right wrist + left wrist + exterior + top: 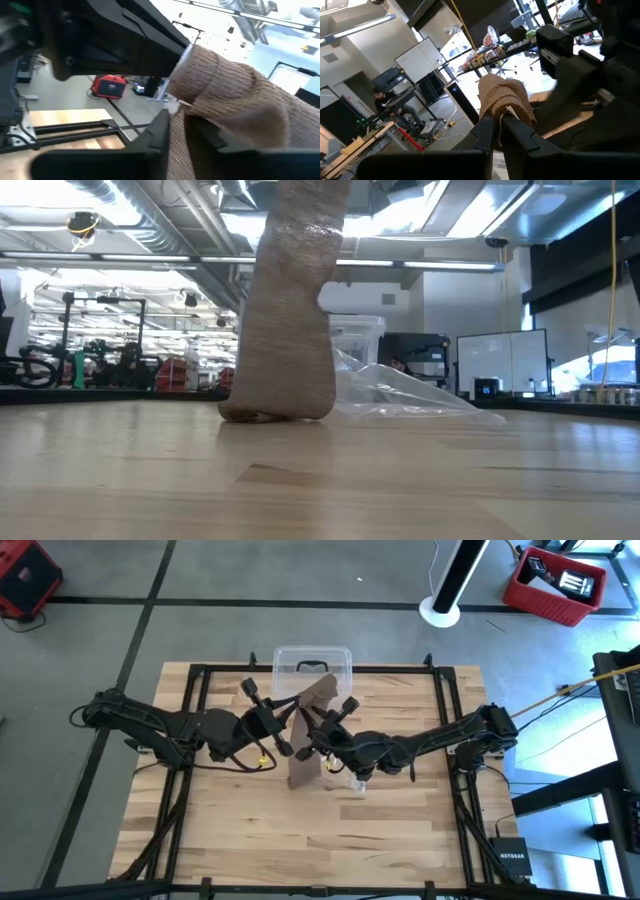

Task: Roll bandage
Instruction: Roll the brown bandage

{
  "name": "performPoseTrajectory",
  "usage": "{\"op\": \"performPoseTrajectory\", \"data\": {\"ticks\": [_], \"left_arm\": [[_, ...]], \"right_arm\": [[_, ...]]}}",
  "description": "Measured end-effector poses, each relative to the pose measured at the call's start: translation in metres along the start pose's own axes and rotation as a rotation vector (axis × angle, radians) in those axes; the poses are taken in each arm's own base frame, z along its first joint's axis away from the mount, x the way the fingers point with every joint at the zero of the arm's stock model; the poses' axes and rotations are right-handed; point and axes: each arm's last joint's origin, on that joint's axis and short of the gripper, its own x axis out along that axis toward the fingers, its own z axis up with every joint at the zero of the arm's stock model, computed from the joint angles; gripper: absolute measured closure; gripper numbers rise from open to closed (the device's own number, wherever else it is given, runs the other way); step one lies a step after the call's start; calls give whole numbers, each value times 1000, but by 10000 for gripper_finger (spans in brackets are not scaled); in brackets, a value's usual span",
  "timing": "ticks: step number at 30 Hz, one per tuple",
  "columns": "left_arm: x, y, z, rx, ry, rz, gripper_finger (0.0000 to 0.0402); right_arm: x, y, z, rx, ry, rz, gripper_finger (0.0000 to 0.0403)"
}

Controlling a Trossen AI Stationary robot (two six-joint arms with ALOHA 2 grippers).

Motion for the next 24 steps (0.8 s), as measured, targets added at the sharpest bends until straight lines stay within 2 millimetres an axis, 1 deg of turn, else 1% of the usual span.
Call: {"op": "performPoseTrajectory", "data": {"ticks": [2,3,7,11,16,20,22,24], "left_arm": [[0,0,0,-2,1,3,386],[0,0,0,-1,1,3,386],[0,0,0,-1,2,5,386],[0,0,0,0,4,7,386],[0,0,0,0,4,8,386],[0,0,0,0,4,8,386],[0,0,0,1,5,8,386],[-1,-1,0,7,6,2,386]], "right_arm": [[0,1,-1,-10,4,13,390],[0,2,-2,-22,9,21,395],[-6,8,-5,-41,27,60,396],[-18,17,-5,-82,36,120,398],[-38,30,-9,-132,64,213,400],[-58,42,-11,-144,71,373,401],[-68,46,-12,-166,73,454,401],[-79,44,-11,-202,86,507,398]]}}
